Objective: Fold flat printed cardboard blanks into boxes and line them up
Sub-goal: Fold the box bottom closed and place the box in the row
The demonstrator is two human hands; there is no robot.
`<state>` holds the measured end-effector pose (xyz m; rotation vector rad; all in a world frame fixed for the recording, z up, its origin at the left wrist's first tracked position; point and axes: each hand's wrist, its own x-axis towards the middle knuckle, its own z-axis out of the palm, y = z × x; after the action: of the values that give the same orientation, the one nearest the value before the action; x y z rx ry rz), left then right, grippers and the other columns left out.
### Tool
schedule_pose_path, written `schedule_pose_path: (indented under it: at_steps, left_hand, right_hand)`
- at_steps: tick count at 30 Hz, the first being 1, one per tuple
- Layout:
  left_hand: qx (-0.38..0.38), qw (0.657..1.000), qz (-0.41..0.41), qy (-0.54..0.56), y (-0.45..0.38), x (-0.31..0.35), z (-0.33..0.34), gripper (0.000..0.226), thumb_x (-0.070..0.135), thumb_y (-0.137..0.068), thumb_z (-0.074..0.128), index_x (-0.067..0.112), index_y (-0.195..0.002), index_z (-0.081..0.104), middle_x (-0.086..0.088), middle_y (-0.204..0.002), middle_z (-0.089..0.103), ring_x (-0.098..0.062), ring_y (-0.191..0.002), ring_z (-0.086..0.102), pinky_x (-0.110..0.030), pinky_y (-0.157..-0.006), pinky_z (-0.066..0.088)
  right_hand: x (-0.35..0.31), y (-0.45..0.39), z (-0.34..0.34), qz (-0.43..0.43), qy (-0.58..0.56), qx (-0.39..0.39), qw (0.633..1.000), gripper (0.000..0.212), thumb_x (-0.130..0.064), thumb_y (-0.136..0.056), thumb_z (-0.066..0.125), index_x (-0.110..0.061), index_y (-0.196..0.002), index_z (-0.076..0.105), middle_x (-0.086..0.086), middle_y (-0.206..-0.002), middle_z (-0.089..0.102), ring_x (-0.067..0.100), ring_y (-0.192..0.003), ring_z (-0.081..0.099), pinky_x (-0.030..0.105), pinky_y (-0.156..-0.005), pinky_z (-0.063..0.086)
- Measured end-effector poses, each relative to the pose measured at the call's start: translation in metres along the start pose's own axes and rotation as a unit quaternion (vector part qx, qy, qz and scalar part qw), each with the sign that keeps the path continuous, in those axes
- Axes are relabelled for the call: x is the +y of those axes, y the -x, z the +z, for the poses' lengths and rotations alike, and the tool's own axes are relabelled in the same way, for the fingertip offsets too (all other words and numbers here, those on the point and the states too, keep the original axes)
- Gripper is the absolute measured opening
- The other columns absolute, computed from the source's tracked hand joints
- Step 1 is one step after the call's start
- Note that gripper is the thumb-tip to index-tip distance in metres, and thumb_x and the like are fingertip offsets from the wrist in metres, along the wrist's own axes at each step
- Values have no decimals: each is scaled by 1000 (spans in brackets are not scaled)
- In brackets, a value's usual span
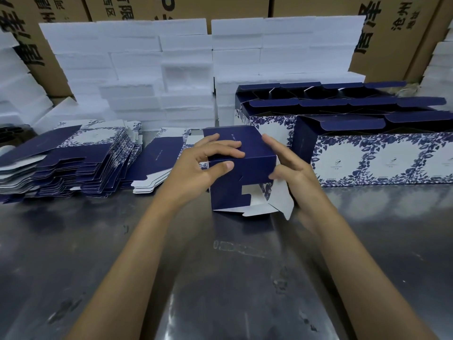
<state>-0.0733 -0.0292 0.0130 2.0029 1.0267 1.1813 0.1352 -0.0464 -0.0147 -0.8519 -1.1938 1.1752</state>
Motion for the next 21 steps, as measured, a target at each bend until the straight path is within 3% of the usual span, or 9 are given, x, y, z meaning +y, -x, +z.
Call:
schedule_pose_path:
  at_steps: [3,5,6,8,10,14,17,21]
  left_hand:
    - [56,992,64,-90,1,5,16,26,1,-87,63,24,-84,74,14,-120,68,-9,-129,48,-39,-113,32]
    - [55,972,93,-207,2,5,24,11,20,-79,65,27,-85,71,17,-124,60,-7,-126,46,-46,-111,27]
    - [31,960,94,-262,3,5,26,16,33,-74,69,30,-89,67,19,-129,53,-7,-128,40,-46,-110,24]
    - [-27,930,96,-354,5,-1,28,55,62,-60,76,34,-101,54,16,-138,39,-11,-134,29,-46,-108,21]
    - [-45,903,109,-413,7,-3,32,81,77,-47,76,31,-106,46,10,-142,31,-19,-136,25,-49,-106,22]
    - [-13,886,111,-449,7,-3,41,81,69,-48,81,26,-106,43,4,-141,33,-26,-131,27,-56,-103,31]
    - [12,889,123,-442,6,-5,43,66,56,-57,80,25,-103,44,3,-139,37,-26,-129,29,-55,-101,32]
    - [34,891,134,-433,5,-8,41,51,36,-66,84,24,-99,46,2,-137,43,-27,-127,34,-54,-99,33]
  right_hand:
    - [3,1,-1,6,31,12,999,71,12,-84,45,-31,-138,63,-10,-122,74,1,-100,69,18,-79,55]
    - [5,2,-1,15,29,10,999,76,5,-79,49,-35,-143,58,-9,-134,68,2,-113,65,24,-91,55]
    - [6,3,-2,26,16,10,999,80,-1,-74,52,-37,-146,54,-9,-141,63,5,-123,61,30,-100,52]
    - [7,3,-3,48,-6,15,999,86,-8,-67,53,-41,-146,52,-11,-143,60,9,-129,58,38,-110,46]
    - [9,3,-6,62,-17,12,998,85,-9,-66,52,-38,-146,53,-3,-142,62,16,-130,58,45,-114,43]
    - [12,0,-10,53,-30,-30,998,78,-5,-69,44,-29,-142,58,16,-140,60,39,-125,55,49,-104,45]
    - [15,-2,-15,52,-76,-58,994,76,-3,-71,41,-27,-140,60,13,-131,66,32,-115,61,42,-90,54]
    - [19,-3,-18,56,-120,-84,988,70,-6,-73,43,-27,-137,63,10,-126,69,25,-112,65,37,-87,55]
